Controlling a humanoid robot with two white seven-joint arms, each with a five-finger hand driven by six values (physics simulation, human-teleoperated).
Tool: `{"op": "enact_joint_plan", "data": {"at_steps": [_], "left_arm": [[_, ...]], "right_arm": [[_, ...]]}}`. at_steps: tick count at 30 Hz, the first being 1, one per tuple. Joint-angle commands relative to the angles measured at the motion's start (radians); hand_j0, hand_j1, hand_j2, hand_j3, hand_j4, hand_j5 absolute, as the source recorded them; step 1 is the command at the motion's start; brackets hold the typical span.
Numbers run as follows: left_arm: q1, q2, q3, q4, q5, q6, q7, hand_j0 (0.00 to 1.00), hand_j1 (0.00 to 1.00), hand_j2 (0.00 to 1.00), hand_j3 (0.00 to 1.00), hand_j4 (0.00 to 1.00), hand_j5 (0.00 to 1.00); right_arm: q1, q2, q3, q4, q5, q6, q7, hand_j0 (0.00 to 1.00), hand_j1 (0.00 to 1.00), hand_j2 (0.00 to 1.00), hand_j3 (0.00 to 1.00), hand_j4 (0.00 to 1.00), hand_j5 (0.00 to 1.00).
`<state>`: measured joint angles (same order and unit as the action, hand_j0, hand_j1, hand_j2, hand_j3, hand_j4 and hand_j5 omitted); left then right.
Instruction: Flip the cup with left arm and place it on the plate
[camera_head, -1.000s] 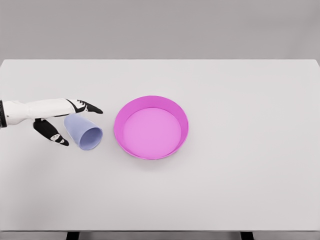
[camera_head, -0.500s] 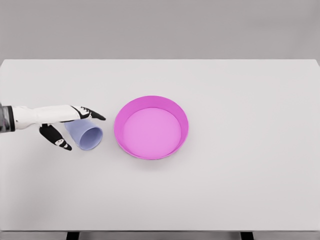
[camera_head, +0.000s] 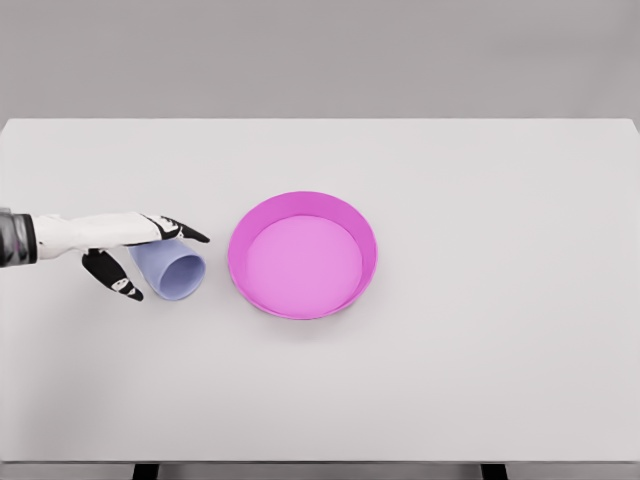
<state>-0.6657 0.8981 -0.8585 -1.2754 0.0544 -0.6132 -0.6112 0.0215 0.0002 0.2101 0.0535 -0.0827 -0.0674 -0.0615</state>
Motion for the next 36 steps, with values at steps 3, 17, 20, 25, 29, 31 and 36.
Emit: {"op": "enact_joint_plan", "data": {"at_steps": [3,17,20,25,29,31,36], "left_arm": [[0.005,-0.005,-0.001,0.01,-0.001,0.002,0.0,0.74,0.74,0.74,0.74,0.74,0.74],[0.003,0.074,0.016,-0.145,0.453,0.002,0.0,0.44,0.44,0.44,0.44,0.44,0.44],[0.0,0.081,0.018,-0.22,0.689,0.002,0.0,0.45,0.45,0.45,0.45,0.45,0.45],[-0.023,0.03,0.015,-0.328,0.926,0.052,0.0,0.47,0.47,0.47,0.47,0.47,0.47],[-0.018,-0.143,0.007,-0.321,0.967,0.243,0.0,0.47,0.47,0.47,0.47,0.47,0.47],[-0.012,-0.219,0.006,-0.306,0.978,0.316,0.0,0.48,0.48,0.48,0.48,0.48,0.48],[0.026,-0.34,0.006,-0.216,1.019,0.365,0.0,0.5,0.5,0.5,0.5,0.5,0.5]], "right_arm": [[0.0,0.0,0.0,0.0,0.0,0.0,0.0,1.0,1.0,1.0,1.0,1.0,1.0],[0.0,0.0,0.0,0.0,0.0,0.0,0.0,1.0,1.0,1.0,1.0,1.0,1.0],[0.0,0.0,0.0,0.0,0.0,0.0,0.0,1.0,1.0,1.0,1.0,1.0,1.0],[0.0,0.0,0.0,0.0,0.0,0.0,0.0,1.0,1.0,1.0,1.0,1.0,1.0],[0.0,0.0,0.0,0.0,0.0,0.0,0.0,1.0,1.0,1.0,1.0,1.0,1.0],[0.0,0.0,0.0,0.0,0.0,0.0,0.0,1.0,1.0,1.0,1.0,1.0,1.0],[0.0,0.0,0.0,0.0,0.0,0.0,0.0,1.0,1.0,1.0,1.0,1.0,1.0]]}}
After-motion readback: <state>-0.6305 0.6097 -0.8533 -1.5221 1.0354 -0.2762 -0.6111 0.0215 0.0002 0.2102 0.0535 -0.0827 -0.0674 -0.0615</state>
